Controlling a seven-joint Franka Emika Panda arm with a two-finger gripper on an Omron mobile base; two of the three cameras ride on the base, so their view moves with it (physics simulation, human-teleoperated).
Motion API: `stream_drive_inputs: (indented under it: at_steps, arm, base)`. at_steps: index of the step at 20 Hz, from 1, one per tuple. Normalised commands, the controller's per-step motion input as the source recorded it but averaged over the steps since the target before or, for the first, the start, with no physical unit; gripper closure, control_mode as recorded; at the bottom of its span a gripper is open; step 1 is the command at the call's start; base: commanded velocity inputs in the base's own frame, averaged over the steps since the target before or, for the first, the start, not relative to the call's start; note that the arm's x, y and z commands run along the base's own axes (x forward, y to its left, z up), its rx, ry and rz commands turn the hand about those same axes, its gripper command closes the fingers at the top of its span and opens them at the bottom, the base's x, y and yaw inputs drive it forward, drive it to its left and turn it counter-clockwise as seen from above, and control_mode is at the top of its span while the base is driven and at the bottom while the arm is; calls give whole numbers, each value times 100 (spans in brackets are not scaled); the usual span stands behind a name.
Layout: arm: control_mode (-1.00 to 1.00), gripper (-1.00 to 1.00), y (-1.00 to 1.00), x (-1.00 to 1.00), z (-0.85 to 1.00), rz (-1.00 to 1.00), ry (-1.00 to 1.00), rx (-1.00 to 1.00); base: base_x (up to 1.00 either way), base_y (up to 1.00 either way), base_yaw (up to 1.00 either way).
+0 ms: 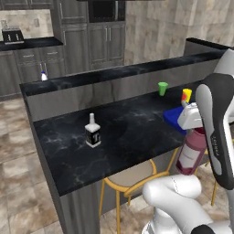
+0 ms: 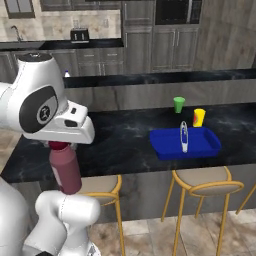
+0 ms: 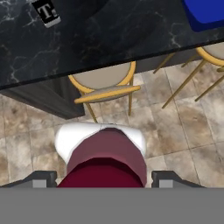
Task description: Place the drinks on the dining counter in a tight cluster.
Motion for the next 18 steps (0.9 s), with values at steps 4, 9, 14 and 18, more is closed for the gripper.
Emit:
stream_drive_inputs:
  at_steps: [4, 9, 14, 18]
  arm:
    - [100, 100, 0, 0, 0, 0, 0, 0]
    - [100, 100, 0, 0, 0, 0, 0, 0]
    - [-100, 100, 36, 25, -2, 0, 0, 0]
    - [-100, 100, 100, 73, 0, 22, -2, 0]
  base:
    - [11, 18, 0]
    - [0, 0, 0]
    - [5, 8, 0]
    - [0, 0, 0]
